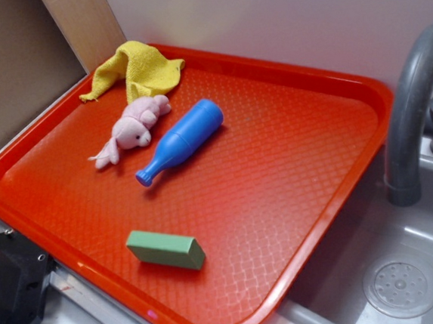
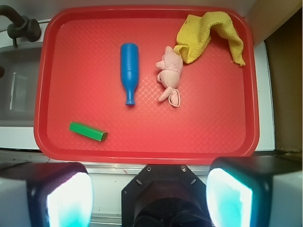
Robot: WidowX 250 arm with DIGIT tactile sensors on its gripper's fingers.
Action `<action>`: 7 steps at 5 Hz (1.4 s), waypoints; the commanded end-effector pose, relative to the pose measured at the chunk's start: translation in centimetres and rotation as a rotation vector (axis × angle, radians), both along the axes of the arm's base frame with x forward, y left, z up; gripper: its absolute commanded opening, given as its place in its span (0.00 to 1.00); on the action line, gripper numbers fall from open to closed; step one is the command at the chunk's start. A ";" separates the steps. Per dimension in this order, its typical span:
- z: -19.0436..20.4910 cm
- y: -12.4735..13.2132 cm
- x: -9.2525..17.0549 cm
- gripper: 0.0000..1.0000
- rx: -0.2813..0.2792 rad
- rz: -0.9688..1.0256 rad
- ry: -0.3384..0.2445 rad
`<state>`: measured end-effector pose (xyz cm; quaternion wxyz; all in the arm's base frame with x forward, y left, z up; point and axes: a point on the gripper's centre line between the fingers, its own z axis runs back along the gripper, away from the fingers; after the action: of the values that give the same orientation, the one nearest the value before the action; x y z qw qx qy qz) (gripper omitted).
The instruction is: Grab the blue bottle.
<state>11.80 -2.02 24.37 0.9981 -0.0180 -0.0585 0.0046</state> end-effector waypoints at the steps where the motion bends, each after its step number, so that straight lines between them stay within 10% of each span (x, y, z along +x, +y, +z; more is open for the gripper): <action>1: 0.0 0.0 0.0 1.00 0.000 0.000 0.000; 4: -4.4 -3.3 10.4 1.00 -0.013 0.107 -0.012; 7: -14.5 -4.4 14.0 1.00 0.091 0.082 0.073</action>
<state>25.49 -6.82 9.00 0.9987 0.0367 -0.0056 0.0354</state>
